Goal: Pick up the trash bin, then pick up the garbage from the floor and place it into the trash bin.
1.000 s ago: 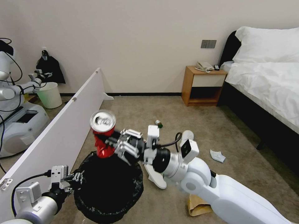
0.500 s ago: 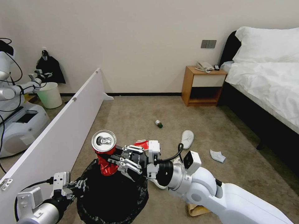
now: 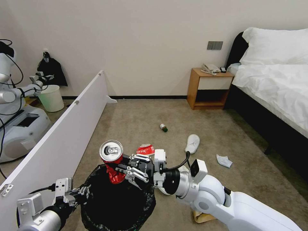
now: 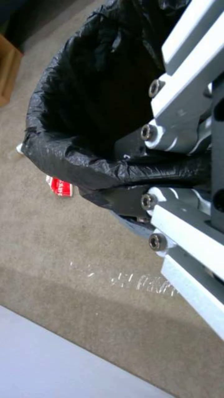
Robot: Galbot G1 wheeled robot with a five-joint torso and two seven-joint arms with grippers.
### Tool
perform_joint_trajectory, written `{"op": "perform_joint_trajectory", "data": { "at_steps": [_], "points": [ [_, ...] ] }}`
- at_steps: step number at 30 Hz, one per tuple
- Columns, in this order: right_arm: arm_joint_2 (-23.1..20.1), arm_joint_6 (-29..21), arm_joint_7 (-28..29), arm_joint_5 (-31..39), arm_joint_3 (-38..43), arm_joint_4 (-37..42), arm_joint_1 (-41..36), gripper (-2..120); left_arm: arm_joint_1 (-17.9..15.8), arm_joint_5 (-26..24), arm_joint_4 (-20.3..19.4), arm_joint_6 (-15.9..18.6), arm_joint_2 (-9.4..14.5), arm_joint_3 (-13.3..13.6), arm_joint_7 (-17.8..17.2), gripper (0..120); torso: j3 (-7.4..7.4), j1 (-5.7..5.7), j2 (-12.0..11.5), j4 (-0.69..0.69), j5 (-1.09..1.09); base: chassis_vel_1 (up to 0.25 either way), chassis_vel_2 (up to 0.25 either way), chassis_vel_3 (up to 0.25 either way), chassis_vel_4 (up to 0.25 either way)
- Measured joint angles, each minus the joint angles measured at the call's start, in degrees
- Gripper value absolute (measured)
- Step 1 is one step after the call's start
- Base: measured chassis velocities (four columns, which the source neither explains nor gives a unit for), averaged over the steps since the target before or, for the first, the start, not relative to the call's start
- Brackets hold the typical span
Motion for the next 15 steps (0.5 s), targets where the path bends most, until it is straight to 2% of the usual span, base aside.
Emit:
{"op": "perform_joint_trajectory", "data": {
  "at_steps": [9,10,11,14,15],
  "points": [
    [-0.4,0.2,0.8,-0.4,-0.7,-0.1,-0.2,18,-0.3,-0.1,0.0,0.0,0.1,-0.2,0.1,5,0.0,0.0,0.0,0.0,0.0,0.0,0.0,0.0,0.0],
    [-0.5,0.2,0.9,-0.7,-0.8,0.0,-0.3,25,-0.3,-0.1,0.0,0.0,0.1,-0.2,0.1,5,0.0,0.0,0.0,0.0,0.0,0.0,0.0,0.0,0.0],
    [-0.5,0.2,0.9,-0.7,-0.8,0.0,-0.3,25,-0.3,-0.1,0.0,0.0,0.1,-0.2,0.1,5,0.0,0.0,0.0,0.0,0.0,0.0,0.0,0.0,0.0],
    [-0.7,0.2,1.2,-1.3,-0.8,-0.1,-0.8,39,-0.3,-0.3,0.0,0.0,0.1,-0.2,0.1,5,0.0,0.0,0.0,-0.01,0.0,0.0,0.0,0.0,0.0],
    [-0.7,0.2,1.2,-1.3,-0.8,-0.1,-0.8,39,-0.3,-0.3,0.0,0.0,0.1,-0.2,0.1,5,0.0,0.0,0.0,-0.01,0.0,0.0,0.0,0.0,0.0]
  ]
}}
